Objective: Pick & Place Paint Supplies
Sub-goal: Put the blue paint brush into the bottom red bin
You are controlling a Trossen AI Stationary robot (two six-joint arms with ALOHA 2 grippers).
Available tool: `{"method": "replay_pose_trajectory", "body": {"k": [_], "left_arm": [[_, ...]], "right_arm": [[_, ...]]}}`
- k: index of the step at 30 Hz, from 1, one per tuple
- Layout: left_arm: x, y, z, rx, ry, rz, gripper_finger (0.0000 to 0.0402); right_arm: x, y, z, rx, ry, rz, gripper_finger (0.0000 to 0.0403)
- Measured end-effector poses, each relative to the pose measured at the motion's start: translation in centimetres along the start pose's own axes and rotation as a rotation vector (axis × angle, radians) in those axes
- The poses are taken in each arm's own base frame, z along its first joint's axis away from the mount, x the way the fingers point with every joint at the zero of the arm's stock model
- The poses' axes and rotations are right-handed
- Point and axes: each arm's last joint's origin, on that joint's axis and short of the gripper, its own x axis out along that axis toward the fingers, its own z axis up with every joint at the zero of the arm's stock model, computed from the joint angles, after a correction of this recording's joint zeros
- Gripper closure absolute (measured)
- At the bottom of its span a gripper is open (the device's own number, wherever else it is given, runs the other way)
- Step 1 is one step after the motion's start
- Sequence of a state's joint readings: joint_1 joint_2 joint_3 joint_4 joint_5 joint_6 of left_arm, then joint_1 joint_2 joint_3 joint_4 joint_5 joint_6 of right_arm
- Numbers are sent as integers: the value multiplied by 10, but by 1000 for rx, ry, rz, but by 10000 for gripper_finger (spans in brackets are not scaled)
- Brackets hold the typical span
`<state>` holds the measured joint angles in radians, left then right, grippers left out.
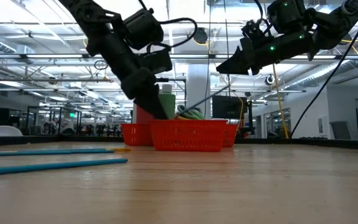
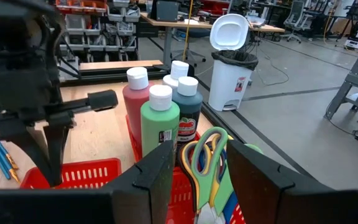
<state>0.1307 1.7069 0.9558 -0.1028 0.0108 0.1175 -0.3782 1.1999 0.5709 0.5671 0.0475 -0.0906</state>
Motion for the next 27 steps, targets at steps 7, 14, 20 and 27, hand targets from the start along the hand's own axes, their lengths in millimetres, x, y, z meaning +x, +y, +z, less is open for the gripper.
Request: {"method": "replay_pose_trajectory", "body": {"k": [7, 14, 20, 27], "left_arm": [[2, 0, -1, -70, 10, 11, 396], [2, 0, -1, -73, 10, 10, 383], [2, 0, -1, -104, 10, 20, 381], [2, 1, -1, -136, 11, 39, 378]], "right_arm": [[0, 0, 0, 0, 0, 0, 259], [0, 0, 0, 0, 4, 0, 259], [0, 0, 0, 0, 4, 0, 259], [0, 0, 0, -1, 4, 1, 259]]}}
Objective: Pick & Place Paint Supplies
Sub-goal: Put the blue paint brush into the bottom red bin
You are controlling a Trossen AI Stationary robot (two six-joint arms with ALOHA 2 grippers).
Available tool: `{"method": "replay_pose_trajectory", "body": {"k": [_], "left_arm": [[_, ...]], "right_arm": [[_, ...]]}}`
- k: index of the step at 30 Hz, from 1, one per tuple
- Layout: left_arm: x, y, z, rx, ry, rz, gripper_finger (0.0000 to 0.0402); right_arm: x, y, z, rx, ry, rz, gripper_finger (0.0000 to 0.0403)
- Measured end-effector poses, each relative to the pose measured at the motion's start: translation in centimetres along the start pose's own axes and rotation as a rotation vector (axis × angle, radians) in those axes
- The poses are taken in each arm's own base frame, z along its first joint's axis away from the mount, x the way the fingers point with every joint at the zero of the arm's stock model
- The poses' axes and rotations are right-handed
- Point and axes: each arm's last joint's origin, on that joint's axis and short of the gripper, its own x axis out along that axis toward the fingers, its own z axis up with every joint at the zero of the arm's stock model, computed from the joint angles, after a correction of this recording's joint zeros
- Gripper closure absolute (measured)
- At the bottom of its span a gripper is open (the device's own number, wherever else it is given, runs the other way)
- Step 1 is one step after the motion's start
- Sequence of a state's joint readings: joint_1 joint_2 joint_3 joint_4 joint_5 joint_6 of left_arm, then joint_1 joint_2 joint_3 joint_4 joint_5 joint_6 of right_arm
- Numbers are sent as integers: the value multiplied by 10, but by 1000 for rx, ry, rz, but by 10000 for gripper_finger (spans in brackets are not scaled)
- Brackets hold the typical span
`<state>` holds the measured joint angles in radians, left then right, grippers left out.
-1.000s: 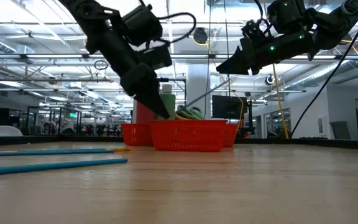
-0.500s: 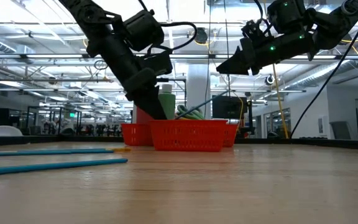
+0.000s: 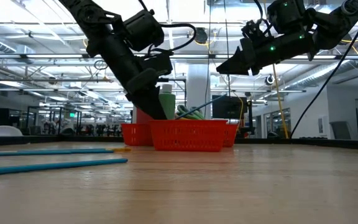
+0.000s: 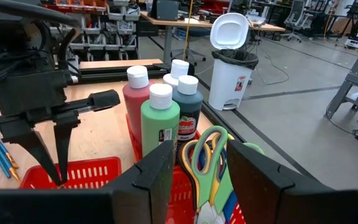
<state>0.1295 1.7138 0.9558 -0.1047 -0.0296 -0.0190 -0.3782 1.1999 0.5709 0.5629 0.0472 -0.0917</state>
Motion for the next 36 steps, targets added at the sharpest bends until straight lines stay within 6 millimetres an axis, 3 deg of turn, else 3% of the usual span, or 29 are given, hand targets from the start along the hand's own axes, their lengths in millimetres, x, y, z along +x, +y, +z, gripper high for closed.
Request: {"method": "replay_pose_trajectory", "body": {"k": [4, 11, 18, 23, 27, 32, 36], "left_arm": [[0, 1, 0, -33, -1, 23, 349], [-1, 2, 0, -26, -3, 77, 251], [-29, 3, 6, 22, -9, 76, 186], [-69, 0, 7, -25, -9, 67, 169], [-91, -12, -4, -113, 95, 33, 167], [-92, -35, -32, -156, 310, 20, 167], [-81, -50, -44, -142, 313, 27, 167]], "right_arm": [[0, 0, 0, 0, 0, 0, 259], [0, 0, 0, 0, 0, 0, 259], [0, 0, -1, 0, 12, 2, 259], [0, 0, -1, 0, 15, 2, 259], [0, 0, -1, 0, 15, 2, 259], [0, 0, -1, 0, 14, 2, 259], [0, 0, -1, 0, 10, 2, 259]]}}
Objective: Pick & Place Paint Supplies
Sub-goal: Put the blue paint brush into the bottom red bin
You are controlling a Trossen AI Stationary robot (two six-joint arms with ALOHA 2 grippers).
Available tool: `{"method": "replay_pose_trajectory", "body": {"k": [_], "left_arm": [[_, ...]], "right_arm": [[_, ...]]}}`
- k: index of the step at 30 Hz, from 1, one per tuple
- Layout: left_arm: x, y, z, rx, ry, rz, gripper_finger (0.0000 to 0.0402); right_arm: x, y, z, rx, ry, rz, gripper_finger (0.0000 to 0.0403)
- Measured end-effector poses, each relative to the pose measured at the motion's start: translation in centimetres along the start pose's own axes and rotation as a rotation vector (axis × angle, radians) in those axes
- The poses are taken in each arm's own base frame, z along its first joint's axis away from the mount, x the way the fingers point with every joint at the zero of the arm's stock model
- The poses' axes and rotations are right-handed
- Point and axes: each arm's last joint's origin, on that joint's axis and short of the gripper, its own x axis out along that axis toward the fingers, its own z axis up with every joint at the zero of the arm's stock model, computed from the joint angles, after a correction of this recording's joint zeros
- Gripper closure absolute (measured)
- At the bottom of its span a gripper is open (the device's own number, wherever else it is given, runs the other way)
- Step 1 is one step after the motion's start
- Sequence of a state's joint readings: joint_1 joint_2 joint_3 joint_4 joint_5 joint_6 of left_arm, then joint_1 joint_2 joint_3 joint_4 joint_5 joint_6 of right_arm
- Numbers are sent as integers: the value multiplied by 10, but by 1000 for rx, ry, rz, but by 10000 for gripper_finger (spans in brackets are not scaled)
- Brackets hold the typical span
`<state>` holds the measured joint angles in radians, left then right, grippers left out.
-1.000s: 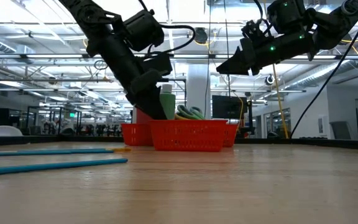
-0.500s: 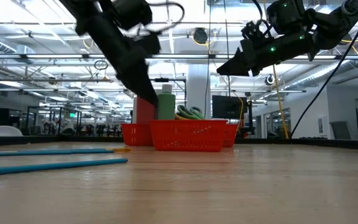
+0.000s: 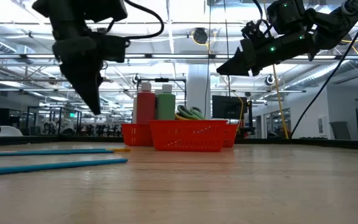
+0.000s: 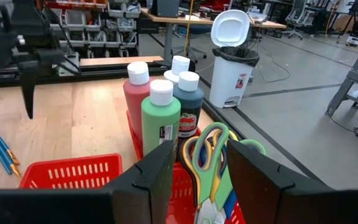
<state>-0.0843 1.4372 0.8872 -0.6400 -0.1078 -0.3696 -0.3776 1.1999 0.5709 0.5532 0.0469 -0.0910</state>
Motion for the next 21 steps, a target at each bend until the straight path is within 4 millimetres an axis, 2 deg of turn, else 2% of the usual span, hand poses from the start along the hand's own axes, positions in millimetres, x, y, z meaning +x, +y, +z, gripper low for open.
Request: {"method": "replay_pose_trajectory", "body": {"k": [6, 10, 21], "left_arm": [[22, -7, 10, -6, -178, -20, 167], [35, -7, 17, 7, -225, -19, 167], [79, -7, 9, 22, -98, 27, 167]], "right_arm": [[0, 0, 0, 14, -4, 0, 259], [0, 0, 0, 23, -2, 4, 259], [0, 4, 2, 25, -16, 38, 259]]}}
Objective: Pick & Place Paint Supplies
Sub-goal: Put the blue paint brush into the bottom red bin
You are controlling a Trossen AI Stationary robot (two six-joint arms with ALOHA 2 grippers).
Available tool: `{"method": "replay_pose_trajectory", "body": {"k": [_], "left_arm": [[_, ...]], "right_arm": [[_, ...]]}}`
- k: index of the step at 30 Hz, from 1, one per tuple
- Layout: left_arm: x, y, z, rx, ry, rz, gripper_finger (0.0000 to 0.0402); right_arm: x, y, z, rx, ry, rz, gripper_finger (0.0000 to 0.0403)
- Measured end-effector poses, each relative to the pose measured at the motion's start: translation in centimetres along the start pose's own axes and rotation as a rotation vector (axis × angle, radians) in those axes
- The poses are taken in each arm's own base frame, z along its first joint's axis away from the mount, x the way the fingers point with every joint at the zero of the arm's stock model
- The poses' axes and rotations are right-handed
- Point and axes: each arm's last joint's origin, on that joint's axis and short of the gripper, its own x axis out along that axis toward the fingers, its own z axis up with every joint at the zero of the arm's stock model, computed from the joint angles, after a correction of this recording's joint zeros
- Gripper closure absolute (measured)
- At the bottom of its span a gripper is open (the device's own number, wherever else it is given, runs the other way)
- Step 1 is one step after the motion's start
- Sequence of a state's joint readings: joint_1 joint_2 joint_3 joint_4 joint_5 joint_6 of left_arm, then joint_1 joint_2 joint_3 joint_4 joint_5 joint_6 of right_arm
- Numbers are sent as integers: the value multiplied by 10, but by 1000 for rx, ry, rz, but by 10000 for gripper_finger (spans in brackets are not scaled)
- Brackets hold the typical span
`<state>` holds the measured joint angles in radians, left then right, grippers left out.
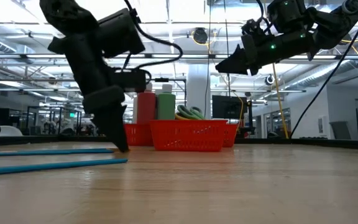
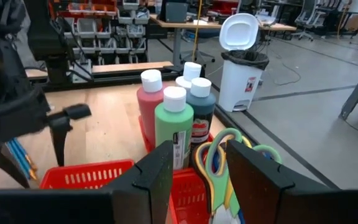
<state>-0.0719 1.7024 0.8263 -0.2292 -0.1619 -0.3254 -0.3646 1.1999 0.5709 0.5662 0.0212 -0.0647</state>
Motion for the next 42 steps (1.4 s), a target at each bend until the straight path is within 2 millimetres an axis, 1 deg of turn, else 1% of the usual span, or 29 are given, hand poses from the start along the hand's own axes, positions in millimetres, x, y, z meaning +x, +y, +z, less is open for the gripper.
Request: {"method": "replay_pose_trajectory", "body": {"k": [4, 7, 10, 13, 18, 22, 23, 26, 31, 34, 38, 42], "left_arm": [[6, -1, -2, -3, 19, 3, 167], [7, -1, -2, -7, 24, 5, 168], [6, -1, -2, -20, 22, 4, 183], [6, -1, -2, -35, 22, 2, 225], [7, -1, -2, -43, 21, 3, 316], [7, 1, -2, -8, 20, 0, 381], [7, 1, -1, -3, 17, 1, 391], [7, 2, 2, -2, -2, -6, 392], [0, 2, 12, 87, -37, -4, 398], [-11, 0, 25, 115, -110, -15, 396], [-26, -1, 32, 143, -138, -27, 397], [-50, 0, 43, 186, -214, -39, 398]], "right_arm": [[0, 0, 1, 0, -6, 0, 259], [0, 0, 1, 1, -7, 0, 259], [0, 0, 1, 1, -8, 0, 259], [0, 0, 1, 1, -8, 0, 259], [0, 0, 1, 1, -8, 0, 259], [0, 0, 1, 1, -8, 0, 259], [0, 0, 1, 1, -8, 0, 259], [0, 0, 1, 1, -8, 0, 259], [0, 0, 1, 1, -7, 0, 259], [0, 0, 1, 3, -7, 0, 259], [0, 0, 1, 23, -8, 0, 259], [0, 0, 1, 22, -13, 0, 259]]}}
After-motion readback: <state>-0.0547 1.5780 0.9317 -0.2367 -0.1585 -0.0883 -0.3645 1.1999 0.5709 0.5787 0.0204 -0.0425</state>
